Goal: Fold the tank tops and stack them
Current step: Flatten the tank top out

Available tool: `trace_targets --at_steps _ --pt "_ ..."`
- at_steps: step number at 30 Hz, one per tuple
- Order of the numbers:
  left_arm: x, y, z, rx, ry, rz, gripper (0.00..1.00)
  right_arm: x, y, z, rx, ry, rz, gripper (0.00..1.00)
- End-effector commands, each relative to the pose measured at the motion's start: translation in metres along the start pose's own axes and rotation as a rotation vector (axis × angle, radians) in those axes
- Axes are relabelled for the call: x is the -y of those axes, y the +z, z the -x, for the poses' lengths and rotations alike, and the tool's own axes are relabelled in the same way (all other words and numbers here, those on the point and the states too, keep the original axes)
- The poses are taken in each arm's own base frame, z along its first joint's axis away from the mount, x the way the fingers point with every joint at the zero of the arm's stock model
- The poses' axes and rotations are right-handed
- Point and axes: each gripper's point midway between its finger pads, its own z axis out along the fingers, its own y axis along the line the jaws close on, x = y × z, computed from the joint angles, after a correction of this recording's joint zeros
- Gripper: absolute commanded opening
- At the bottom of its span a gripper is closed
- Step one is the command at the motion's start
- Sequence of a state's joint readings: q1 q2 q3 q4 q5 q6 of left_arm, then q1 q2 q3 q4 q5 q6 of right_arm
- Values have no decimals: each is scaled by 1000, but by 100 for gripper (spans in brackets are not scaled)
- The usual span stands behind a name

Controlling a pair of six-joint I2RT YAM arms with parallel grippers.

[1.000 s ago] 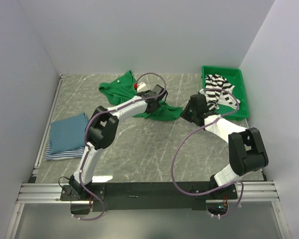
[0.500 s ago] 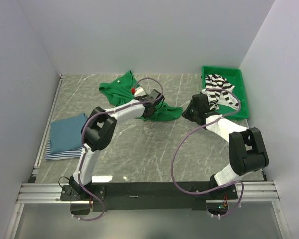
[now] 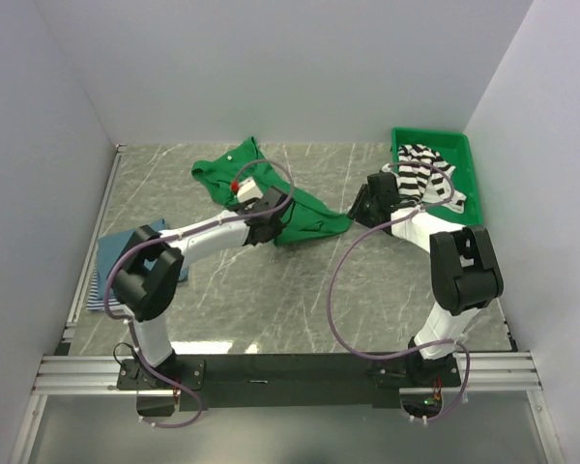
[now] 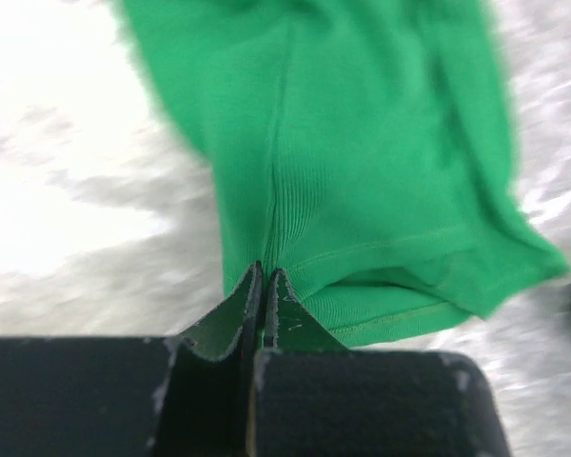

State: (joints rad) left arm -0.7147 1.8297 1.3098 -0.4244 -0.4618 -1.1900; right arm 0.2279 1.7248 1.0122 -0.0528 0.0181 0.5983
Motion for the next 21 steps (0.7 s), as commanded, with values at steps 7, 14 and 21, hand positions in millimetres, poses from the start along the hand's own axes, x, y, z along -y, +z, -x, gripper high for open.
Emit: trace_targets --at_steps 7,14,21 --pt "-33 -29 -6 -39 -22 -76 5 -20 12 17 -12 -89 79 49" --pt "-56 -36 -10 -55 -10 -81 7 -19 -5 -21 -66 -175 154 50" --pt "-88 -39 -14 -73 -25 -65 11 -44 -15 -46 -84 -249 221 52"
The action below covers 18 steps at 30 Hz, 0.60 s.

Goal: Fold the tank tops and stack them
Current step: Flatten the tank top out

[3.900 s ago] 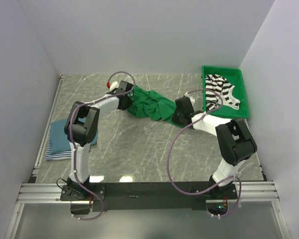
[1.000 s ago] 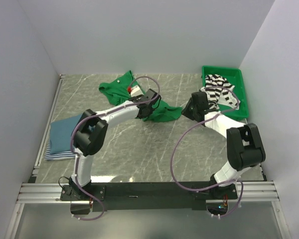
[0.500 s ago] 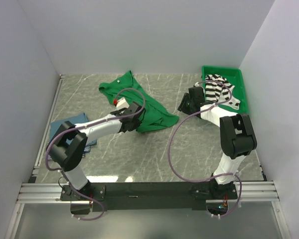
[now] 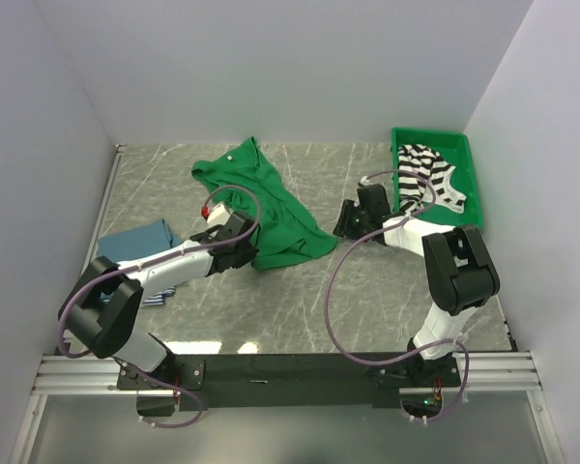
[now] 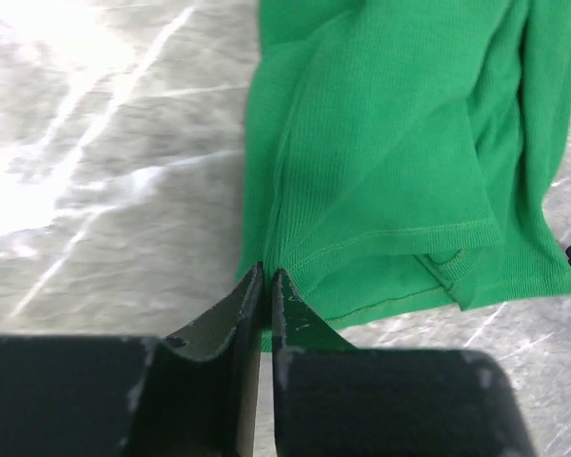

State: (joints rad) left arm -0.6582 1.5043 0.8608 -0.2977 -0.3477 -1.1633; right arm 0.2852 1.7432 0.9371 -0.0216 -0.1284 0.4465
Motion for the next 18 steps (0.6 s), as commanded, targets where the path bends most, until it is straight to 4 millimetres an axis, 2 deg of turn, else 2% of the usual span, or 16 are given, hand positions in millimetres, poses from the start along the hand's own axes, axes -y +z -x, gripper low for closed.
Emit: trace_targets --at_steps 1,6,11,18 --pt "2 -9 7 7 -9 -52 13 -34 -13 15 68 -72 88 52" --pt "-13 -12 9 8 -8 -36 15 -46 -10 3 50 -110 81 51" --pt "-22 -14 18 16 -28 -41 16 -46 -10 -13 15 -109 55 46" --pt "-29 -19 26 19 -35 -44 13 -32 -9 -16 9 -85 -19 11"
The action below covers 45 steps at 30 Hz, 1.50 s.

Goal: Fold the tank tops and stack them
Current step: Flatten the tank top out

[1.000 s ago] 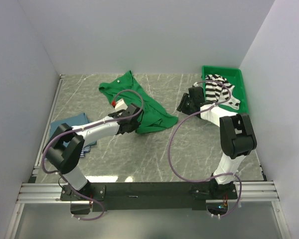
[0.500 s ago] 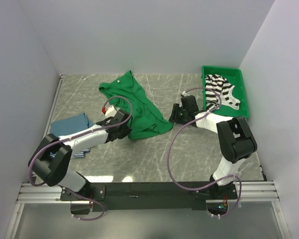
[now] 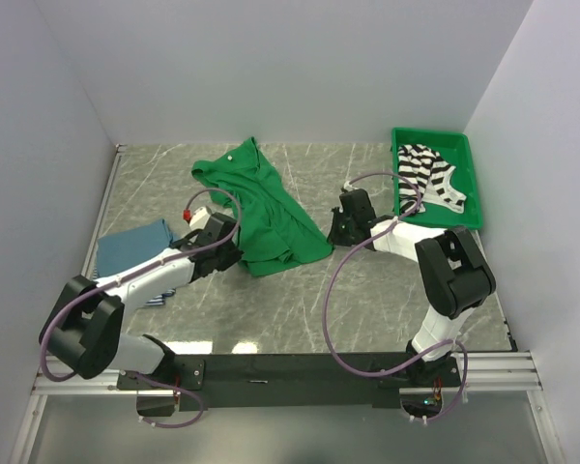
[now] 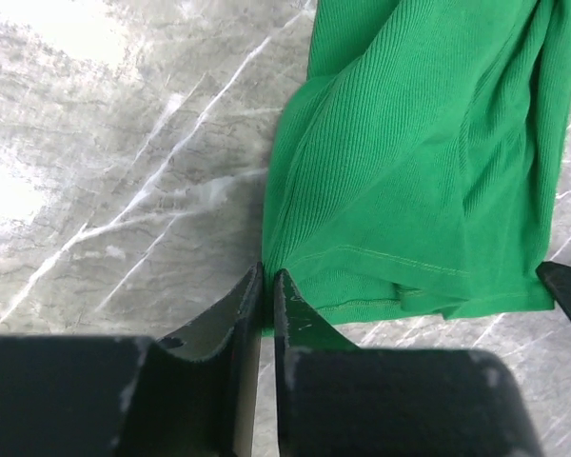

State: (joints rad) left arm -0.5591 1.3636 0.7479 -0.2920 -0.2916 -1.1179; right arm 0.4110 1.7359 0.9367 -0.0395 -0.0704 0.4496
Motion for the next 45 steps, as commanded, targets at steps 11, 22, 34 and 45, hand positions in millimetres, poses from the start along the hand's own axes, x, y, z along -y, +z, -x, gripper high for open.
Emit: trace_targets --at_steps 11,22,34,45 --pt "-44 -33 24 57 -68 14 2 26 -19 19 80 60 -168 1" --pt "-64 -47 15 -2 -120 -71 8 48 -49 37 166 128 -242 0" --pt "-63 -44 -13 -87 -121 -162 52 45 -62 38 189 147 -211 27" --pt "-75 -21 -13 -83 -90 -63 50 48 -62 37 181 136 -226 27"
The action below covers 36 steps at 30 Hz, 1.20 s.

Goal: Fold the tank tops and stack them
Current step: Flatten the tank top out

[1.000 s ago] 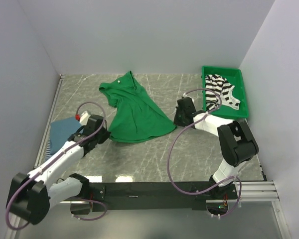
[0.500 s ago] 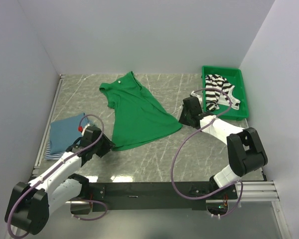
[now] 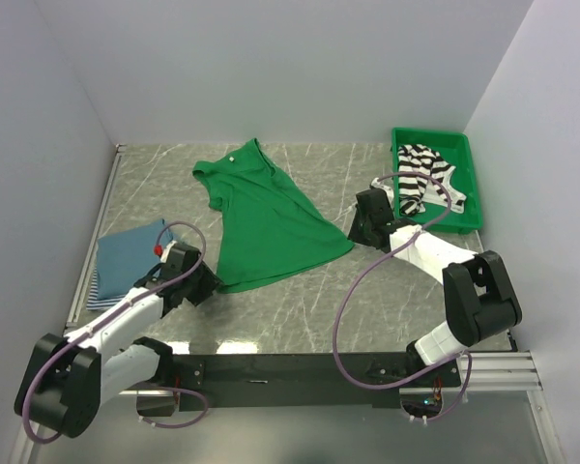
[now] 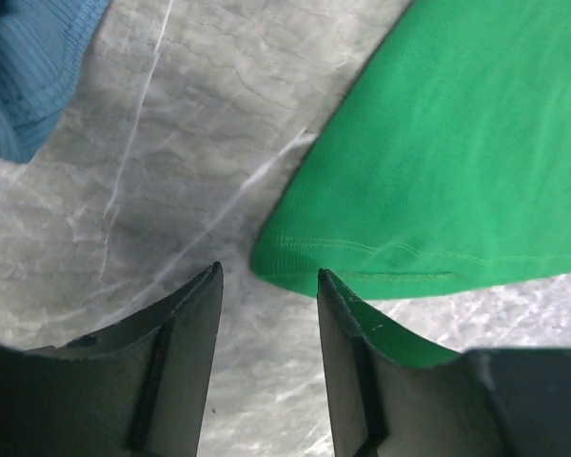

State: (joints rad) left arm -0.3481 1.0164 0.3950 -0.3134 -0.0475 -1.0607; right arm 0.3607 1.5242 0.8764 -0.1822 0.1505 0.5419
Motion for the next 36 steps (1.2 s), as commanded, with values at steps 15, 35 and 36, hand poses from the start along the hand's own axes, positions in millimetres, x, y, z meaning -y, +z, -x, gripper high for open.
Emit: trace_targets --at_steps 15,35,36 --pt "19 11 20 51 32 -14 18 -3 19 0 -72 -26 65 44" --pt "50 -23 46 116 78 -99 1 -11 13 6 -62 -8 81 0" --pt "53 -27 48 121 82 -105 1 -13 10 10 -51 -6 84 0"
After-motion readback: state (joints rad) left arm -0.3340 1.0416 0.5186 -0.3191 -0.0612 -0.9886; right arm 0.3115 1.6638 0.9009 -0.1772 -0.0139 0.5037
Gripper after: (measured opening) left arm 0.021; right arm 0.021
